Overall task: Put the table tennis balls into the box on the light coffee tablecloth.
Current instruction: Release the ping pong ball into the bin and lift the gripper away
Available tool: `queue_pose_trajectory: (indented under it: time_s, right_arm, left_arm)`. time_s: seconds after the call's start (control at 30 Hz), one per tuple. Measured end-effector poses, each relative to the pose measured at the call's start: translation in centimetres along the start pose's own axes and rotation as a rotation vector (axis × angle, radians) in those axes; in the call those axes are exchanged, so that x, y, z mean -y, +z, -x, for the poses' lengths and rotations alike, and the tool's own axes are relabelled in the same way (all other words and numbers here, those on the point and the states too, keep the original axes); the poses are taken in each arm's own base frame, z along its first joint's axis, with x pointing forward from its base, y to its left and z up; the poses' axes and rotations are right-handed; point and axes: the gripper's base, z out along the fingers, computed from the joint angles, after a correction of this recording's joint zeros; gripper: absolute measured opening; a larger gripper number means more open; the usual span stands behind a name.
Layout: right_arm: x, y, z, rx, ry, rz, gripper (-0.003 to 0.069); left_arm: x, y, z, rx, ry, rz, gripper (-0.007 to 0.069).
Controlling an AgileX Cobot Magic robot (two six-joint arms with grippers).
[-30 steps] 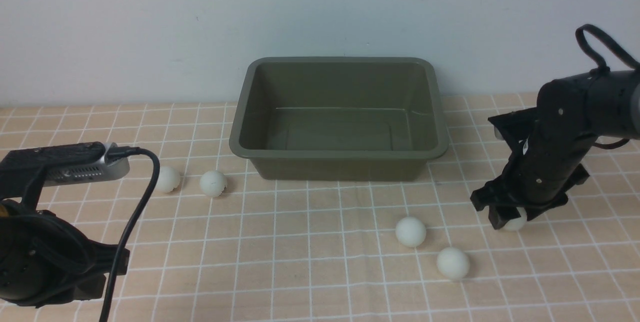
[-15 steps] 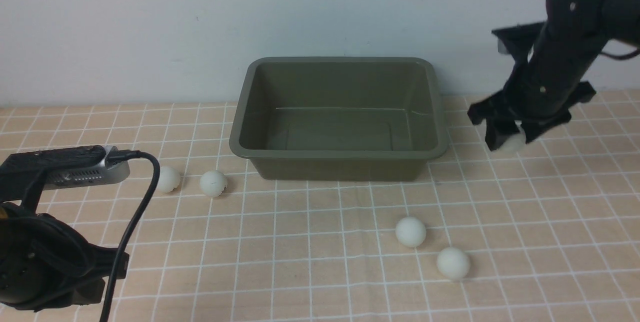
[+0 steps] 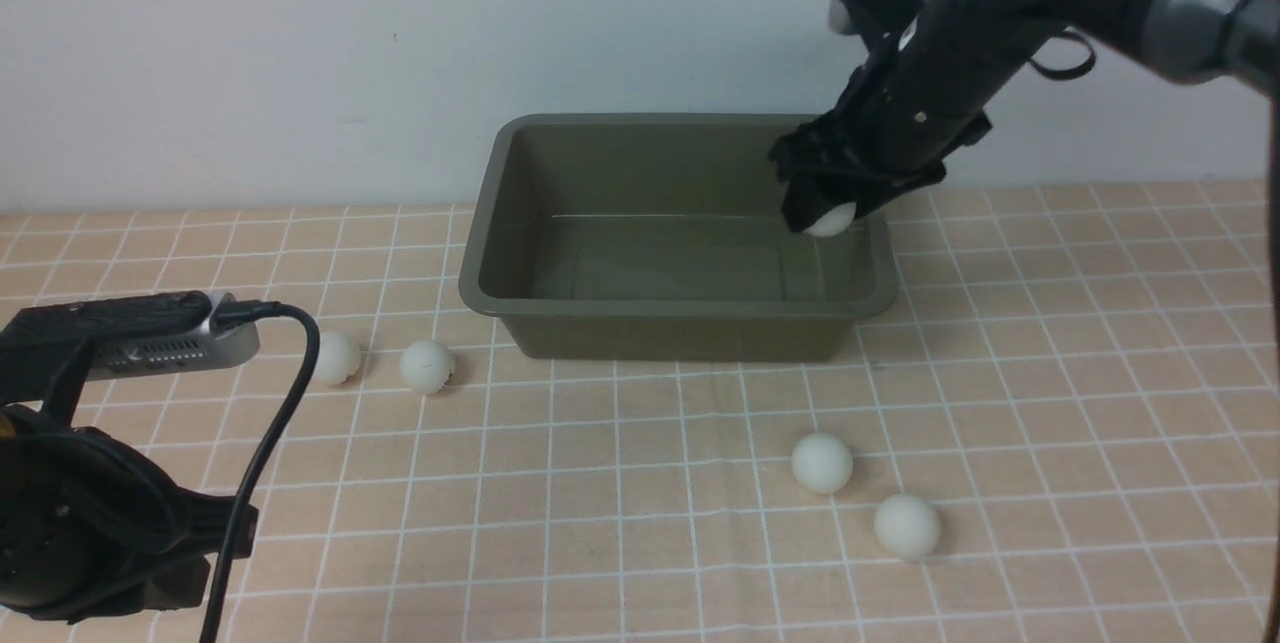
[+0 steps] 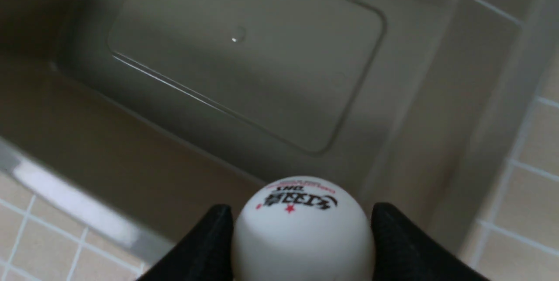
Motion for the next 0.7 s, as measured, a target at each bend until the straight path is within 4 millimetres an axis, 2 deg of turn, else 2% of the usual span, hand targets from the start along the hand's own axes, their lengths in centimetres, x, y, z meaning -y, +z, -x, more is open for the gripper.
queue_pose_trajectory:
  time_s: [0.2,0.7]
  right_arm:
    - [0.4,3.0,0.7,0.003,-0.019,0.000,0.0366]
    - [0.6,3.8,1.0,0.013,-0.039,-0.001,0.0386]
  left_arm:
    - [0.0,0.0,-0.1,-0.007,0.000,0.000,-0.0069]
    - [0.0,0.0,-0.3,-0.030,0.000,0.000,-0.0069]
